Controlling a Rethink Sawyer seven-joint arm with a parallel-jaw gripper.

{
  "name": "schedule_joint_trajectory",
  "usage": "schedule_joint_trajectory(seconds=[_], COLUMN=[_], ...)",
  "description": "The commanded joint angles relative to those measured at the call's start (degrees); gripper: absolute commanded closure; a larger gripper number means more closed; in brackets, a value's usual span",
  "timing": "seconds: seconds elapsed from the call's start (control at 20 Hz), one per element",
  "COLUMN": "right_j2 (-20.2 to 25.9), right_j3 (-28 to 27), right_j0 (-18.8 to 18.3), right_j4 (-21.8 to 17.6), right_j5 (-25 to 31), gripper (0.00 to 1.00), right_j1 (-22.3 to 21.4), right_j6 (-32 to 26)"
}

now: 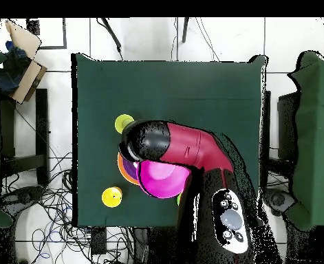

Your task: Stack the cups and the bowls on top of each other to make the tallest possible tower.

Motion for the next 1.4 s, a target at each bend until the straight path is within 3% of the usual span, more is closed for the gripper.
schedule_joint_trajectory(seconds=[0.05, 0.6, 1.4], right_j2=[3.4, 2.6, 2.6], right_j3=[-2.4, -5.5, -6.9], right_j0=[1.0, 0.8, 0.3], right_j4=[2.6, 2.6, 2.5], right_j5=[9.3, 16.3, 16.9], gripper=[0.00, 0.00, 0.00], right_j1=[-3.1, -5.8, -5.4], right_j6=[2.5, 2.4, 1.6])
